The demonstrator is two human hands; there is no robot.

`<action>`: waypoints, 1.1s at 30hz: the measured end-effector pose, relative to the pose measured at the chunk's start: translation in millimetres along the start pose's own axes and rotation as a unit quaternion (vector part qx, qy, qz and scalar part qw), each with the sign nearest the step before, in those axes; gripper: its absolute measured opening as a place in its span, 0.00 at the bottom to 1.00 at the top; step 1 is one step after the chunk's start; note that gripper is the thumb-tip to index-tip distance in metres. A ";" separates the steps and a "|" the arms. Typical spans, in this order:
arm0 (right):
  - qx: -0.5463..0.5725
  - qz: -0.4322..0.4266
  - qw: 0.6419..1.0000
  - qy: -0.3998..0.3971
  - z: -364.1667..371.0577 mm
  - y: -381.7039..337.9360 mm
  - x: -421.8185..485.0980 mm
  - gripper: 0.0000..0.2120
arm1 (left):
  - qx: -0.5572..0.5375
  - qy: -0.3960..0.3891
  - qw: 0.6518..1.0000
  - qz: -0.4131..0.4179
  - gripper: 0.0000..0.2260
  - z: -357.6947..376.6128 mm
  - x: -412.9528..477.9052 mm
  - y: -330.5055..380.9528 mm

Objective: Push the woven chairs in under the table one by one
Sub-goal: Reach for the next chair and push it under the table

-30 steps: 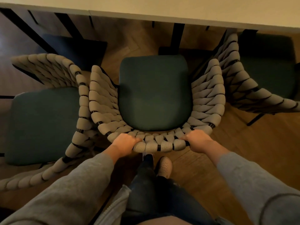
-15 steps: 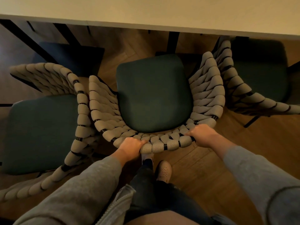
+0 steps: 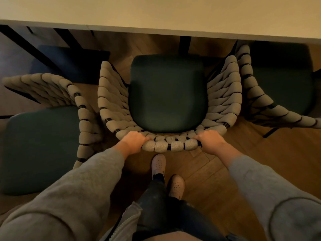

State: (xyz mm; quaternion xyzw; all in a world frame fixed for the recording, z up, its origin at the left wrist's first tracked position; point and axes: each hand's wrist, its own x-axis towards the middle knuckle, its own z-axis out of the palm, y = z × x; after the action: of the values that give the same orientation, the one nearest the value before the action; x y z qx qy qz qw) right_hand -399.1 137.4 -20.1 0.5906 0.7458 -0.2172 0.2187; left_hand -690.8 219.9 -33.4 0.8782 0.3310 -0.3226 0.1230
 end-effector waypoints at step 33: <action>0.029 0.049 0.997 -0.044 -60.8 43.3 103.2 0.17 | 0.071 0.018 0.997 0.037 0.22 -80.3 95.0 -91.2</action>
State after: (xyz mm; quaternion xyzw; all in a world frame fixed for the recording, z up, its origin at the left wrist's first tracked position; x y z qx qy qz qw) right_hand -382.4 262.8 -33.8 0.6222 0.6992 -0.2536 0.2443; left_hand -657.8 370.6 -34.1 0.9020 0.2765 -0.3248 0.0662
